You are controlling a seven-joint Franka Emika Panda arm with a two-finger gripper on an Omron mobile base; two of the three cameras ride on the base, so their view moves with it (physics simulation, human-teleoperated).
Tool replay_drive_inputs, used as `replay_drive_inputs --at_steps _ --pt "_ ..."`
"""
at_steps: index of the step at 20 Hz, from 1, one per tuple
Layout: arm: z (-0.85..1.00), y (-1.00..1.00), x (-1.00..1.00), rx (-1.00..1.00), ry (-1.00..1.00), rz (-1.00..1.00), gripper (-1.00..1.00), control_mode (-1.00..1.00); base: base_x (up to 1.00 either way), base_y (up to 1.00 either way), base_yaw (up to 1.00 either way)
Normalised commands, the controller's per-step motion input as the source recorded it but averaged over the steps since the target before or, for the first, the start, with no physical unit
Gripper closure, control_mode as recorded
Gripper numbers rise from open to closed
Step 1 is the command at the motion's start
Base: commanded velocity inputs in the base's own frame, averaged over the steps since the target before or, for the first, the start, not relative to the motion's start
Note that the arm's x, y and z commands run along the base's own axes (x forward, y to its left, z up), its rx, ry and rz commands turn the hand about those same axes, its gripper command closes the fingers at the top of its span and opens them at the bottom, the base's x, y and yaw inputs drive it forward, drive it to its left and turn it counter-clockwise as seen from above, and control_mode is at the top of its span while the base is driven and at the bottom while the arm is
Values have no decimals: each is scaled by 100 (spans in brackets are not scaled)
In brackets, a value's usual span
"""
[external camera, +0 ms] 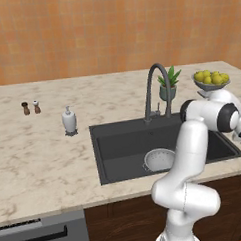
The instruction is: Put the colander in the sink, put the tangerine in the colander, and turn on the sink faucet and pour water over the colander.
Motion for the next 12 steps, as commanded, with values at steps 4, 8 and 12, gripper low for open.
replay_drive_inputs --at_steps 4,8,12 --pt "0 4 0 1 -3 5 100 -100 0 0 0" --pt "31 56 -6 0 -19 12 100 -100 0 0 0" --pt "73 98 -2 6 -15 19 100 -100 0 0 0"
